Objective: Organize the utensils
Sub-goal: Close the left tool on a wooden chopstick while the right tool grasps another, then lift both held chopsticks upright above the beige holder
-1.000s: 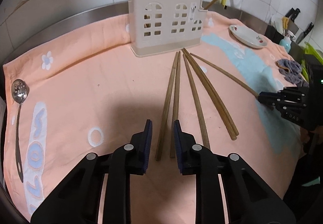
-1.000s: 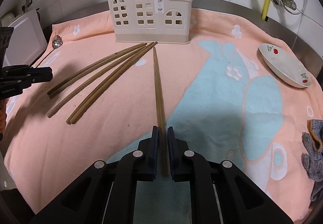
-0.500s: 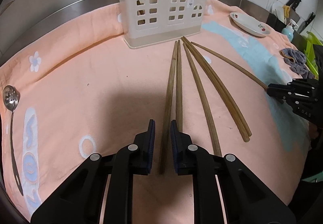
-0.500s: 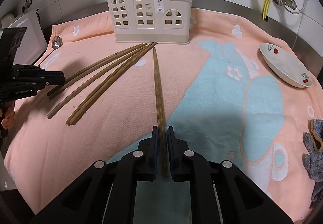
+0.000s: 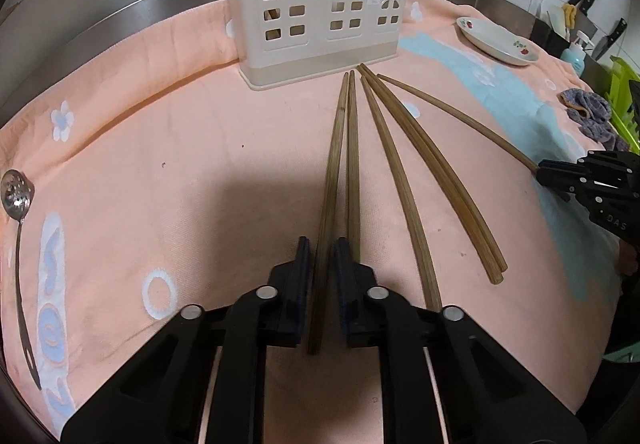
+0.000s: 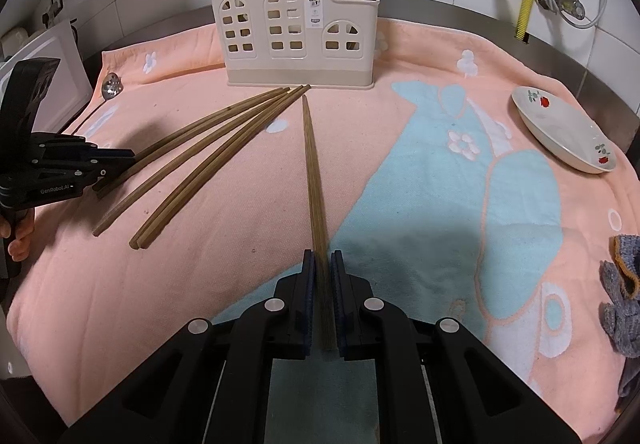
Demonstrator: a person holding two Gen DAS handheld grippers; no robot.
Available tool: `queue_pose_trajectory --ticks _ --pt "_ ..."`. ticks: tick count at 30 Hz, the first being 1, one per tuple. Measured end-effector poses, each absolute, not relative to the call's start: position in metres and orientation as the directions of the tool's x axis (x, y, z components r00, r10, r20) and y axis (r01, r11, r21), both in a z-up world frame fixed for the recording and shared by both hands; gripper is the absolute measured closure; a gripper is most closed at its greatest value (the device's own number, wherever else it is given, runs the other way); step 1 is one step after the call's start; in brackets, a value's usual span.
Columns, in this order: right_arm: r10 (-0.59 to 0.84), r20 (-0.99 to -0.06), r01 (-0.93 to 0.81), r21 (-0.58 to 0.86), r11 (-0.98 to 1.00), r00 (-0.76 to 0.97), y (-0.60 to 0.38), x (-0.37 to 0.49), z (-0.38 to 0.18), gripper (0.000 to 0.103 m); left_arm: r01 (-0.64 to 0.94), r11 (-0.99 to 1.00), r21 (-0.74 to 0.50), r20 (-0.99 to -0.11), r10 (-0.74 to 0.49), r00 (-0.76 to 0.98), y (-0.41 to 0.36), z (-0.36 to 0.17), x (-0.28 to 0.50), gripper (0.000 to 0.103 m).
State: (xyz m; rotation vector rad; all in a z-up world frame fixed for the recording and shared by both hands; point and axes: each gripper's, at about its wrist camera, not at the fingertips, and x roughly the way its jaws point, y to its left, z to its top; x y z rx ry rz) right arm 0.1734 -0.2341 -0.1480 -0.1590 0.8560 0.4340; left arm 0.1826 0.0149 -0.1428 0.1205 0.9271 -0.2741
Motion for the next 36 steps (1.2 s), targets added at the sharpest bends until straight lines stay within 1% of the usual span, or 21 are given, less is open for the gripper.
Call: queue_pose_trajectory --ticks 1,11,17,22,28,36 --pt "0.304 -0.759 -0.431 0.034 0.902 0.576 -0.234 0.173 -0.148 0.095 0.282 0.959 -0.013 -0.802 -0.178 0.569 0.014 -0.142 0.182 0.095" --pt "0.304 -0.754 -0.431 0.032 0.902 0.582 -0.233 0.171 -0.147 0.096 0.299 0.954 -0.001 -0.820 -0.172 0.547 0.012 -0.142 0.186 0.095" --pt "0.308 -0.739 -0.429 0.029 0.903 0.599 -0.236 0.166 -0.139 0.096 0.277 0.961 -0.005 -0.811 -0.166 0.562 0.013 -0.139 0.184 0.097" --pt "0.319 -0.707 -0.434 0.019 0.901 0.631 -0.237 0.159 -0.120 0.096 0.273 0.962 -0.014 -0.764 -0.187 0.618 0.014 -0.113 0.173 0.097" --pt "0.352 -0.637 -0.449 0.011 0.894 0.686 -0.234 0.152 -0.082 0.096 0.279 0.960 -0.014 -0.701 -0.209 0.682 0.011 -0.080 0.162 0.097" --pt "0.397 -0.561 -0.476 0.007 0.880 0.726 -0.224 0.158 -0.040 0.096 0.291 0.957 -0.019 -0.646 -0.233 0.727 0.003 -0.051 0.160 0.097"
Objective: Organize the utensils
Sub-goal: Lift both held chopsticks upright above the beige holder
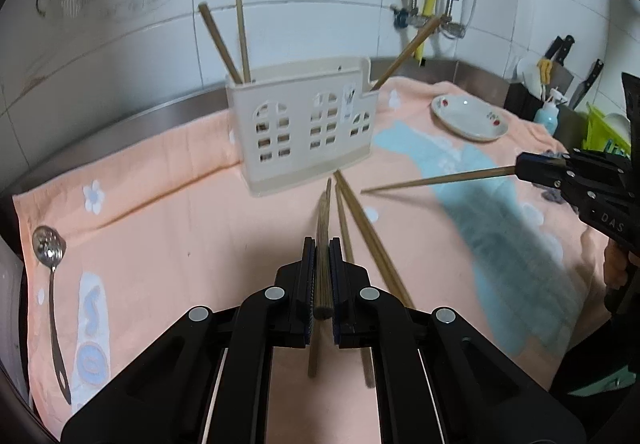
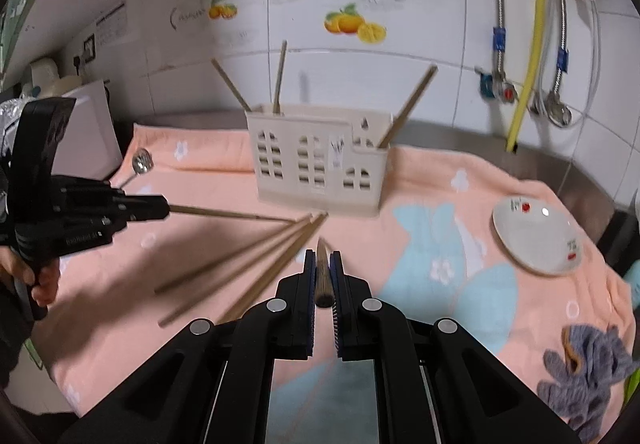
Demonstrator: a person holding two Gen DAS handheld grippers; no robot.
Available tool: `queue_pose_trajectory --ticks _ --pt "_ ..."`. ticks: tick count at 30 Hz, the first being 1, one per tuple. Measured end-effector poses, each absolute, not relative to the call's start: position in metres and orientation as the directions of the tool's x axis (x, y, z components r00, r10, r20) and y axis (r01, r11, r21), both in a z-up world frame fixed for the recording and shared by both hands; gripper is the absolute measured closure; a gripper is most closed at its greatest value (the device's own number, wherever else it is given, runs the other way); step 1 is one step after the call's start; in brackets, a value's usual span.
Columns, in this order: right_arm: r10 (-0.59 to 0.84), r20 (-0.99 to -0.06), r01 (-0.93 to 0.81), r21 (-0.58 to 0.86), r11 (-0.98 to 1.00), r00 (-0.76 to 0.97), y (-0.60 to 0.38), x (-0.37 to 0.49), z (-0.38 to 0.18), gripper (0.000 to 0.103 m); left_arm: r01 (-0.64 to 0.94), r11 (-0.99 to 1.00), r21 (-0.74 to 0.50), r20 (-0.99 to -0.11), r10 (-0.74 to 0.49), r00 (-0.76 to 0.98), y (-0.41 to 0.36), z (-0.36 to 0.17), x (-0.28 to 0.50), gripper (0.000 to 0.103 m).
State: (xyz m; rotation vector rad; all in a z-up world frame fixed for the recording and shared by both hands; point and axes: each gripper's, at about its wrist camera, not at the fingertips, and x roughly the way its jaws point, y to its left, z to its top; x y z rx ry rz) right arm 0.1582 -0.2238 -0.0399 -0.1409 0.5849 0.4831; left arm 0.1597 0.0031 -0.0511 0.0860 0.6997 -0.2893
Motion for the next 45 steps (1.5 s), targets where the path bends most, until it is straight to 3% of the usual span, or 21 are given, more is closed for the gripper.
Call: queue_pose_trajectory --ticks 22,36,45 --pt "0.465 -0.480 -0.538 -0.018 0.842 0.744 -0.223 0.223 0.088 0.096 0.288 0.958 0.006 -0.539 -0.239 0.808 -0.004 0.046 0.198 0.097" --pt "0.453 -0.441 -0.514 -0.020 0.858 0.774 -0.229 0.255 0.132 0.096 0.241 0.967 0.078 -0.367 -0.197 0.909 0.002 0.141 0.210 0.097" --pt "0.413 -0.501 -0.500 -0.046 0.865 0.760 -0.215 0.287 0.113 0.096 0.198 0.977 0.073 -0.435 -0.148 0.888 0.007 0.119 0.253 0.097"
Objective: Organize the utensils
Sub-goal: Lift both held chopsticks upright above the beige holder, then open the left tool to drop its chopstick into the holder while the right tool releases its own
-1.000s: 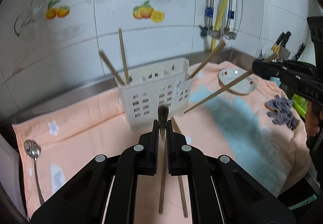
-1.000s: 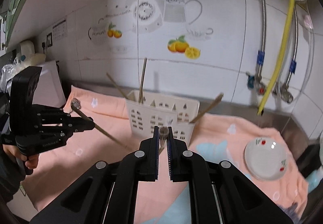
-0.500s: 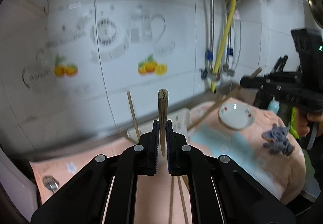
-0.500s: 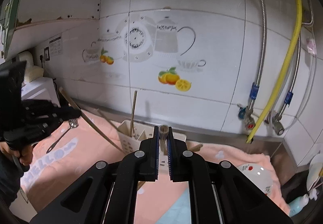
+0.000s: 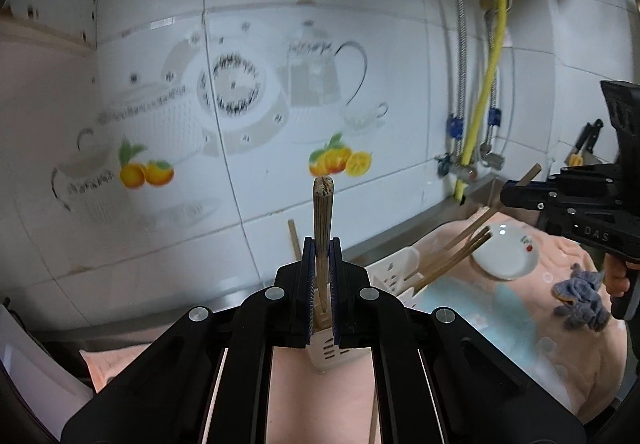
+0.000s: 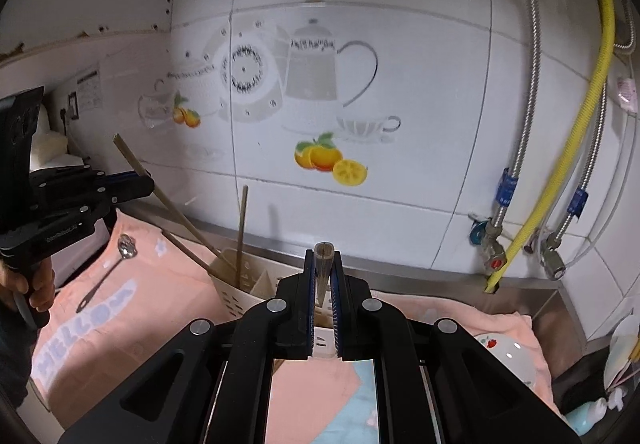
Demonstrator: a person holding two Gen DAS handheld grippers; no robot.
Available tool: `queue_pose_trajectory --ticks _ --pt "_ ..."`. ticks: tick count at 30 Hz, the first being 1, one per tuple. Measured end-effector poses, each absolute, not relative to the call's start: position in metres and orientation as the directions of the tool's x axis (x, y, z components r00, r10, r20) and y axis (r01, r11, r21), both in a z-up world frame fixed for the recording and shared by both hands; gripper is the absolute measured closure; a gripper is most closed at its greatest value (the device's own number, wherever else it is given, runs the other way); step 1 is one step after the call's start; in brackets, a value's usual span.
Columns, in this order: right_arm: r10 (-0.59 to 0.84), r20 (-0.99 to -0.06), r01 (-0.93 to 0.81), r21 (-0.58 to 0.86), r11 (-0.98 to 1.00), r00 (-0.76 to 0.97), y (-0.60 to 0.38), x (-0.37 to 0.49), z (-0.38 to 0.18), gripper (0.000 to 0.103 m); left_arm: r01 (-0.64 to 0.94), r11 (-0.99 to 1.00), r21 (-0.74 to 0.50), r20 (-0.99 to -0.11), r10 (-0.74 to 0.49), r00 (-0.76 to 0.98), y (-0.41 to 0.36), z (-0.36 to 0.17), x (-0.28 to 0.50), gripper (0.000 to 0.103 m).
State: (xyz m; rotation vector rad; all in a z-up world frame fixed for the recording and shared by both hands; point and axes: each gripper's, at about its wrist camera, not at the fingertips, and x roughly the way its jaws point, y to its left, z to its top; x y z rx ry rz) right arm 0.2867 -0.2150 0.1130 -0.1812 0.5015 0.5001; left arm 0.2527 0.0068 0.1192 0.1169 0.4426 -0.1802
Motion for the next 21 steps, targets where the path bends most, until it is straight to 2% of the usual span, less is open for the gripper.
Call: queue_pose_trajectory --ticks 9,21 --pt "0.397 -0.578 -0.502 -0.024 0.865 0.713 -0.203 0.314 0.075 0.096 0.188 0.982 0.034 -0.507 -0.145 0.850 0.012 0.085 0.278 0.097" --pt "0.392 -0.603 -0.493 -0.001 0.870 0.694 -0.198 0.325 0.055 0.096 0.184 0.983 0.020 -0.532 -0.145 0.834 0.013 0.070 0.284 0.096"
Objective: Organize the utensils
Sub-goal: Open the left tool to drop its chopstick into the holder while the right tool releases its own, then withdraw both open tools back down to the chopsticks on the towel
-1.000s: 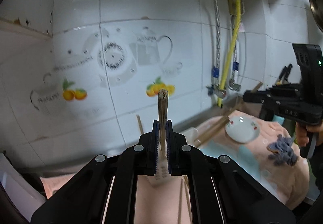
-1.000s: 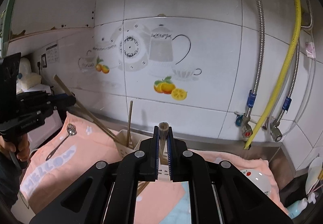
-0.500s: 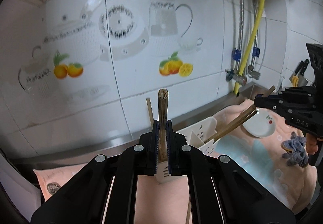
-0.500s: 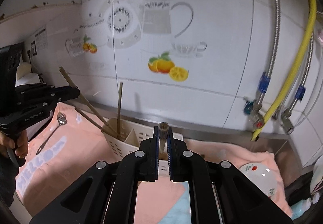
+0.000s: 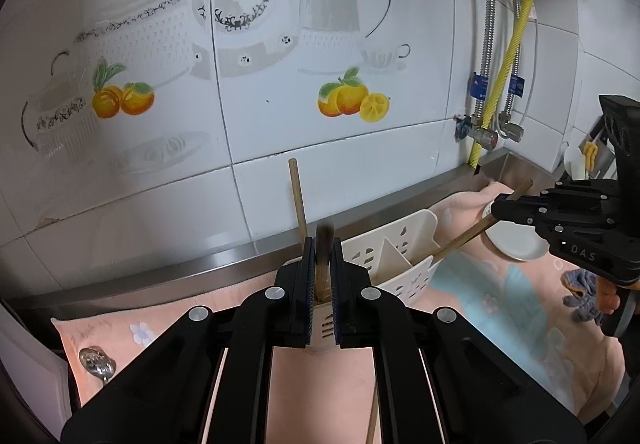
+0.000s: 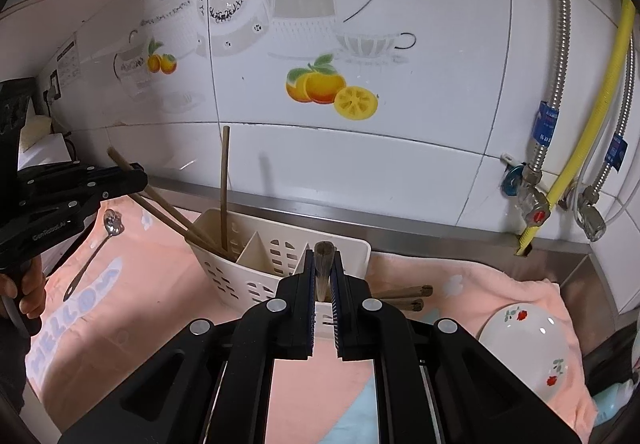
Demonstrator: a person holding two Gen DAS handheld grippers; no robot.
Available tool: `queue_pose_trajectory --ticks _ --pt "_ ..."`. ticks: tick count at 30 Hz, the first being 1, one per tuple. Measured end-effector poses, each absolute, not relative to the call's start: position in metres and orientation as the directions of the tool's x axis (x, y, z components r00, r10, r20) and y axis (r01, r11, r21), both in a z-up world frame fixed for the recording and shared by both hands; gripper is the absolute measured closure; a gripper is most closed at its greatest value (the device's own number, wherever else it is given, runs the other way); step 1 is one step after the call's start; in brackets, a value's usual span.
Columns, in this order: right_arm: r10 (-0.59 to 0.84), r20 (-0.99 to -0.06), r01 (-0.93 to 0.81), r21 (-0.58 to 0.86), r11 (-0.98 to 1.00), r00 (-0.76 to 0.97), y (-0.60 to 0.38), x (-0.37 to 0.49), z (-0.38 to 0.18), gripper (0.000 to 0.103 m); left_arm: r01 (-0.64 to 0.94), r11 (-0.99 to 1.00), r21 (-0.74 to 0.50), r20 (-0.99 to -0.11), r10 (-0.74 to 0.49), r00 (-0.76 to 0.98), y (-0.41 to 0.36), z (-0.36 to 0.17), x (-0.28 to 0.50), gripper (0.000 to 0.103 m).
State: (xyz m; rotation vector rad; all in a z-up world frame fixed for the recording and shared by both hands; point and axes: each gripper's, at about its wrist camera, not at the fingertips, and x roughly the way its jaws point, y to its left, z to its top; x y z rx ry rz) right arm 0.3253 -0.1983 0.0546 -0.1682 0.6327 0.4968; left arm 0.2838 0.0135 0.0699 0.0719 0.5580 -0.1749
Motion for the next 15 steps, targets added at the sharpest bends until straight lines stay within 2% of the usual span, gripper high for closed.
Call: queue_pose_trajectory --ticks 6,8,9,11,15 --pt "0.388 -0.598 -0.487 -0.005 0.873 0.701 -0.198 0.325 0.054 0.095 0.190 0.982 0.023 -0.523 -0.150 0.839 0.012 0.071 0.278 0.093" --pt "0.386 -0.593 -0.485 -0.010 0.874 0.707 -0.198 0.322 0.055 0.094 0.188 0.982 0.026 -0.519 -0.148 0.842 0.013 0.072 0.275 0.080" --pt "0.385 -0.589 -0.483 -0.012 0.875 0.711 -0.199 0.320 0.056 0.093 0.185 0.982 0.027 -0.514 -0.144 0.845 0.013 0.072 0.273 0.078" --pt "0.385 -0.580 -0.481 -0.012 0.877 0.718 -0.201 0.316 0.058 0.087 0.181 0.983 0.023 -0.506 -0.145 0.850 0.014 0.074 0.267 0.064" --pt "0.380 -0.558 -0.472 -0.023 0.881 0.738 -0.204 0.301 0.060 0.078 0.176 0.984 0.018 -0.493 -0.144 0.858 0.018 0.075 0.255 0.057"
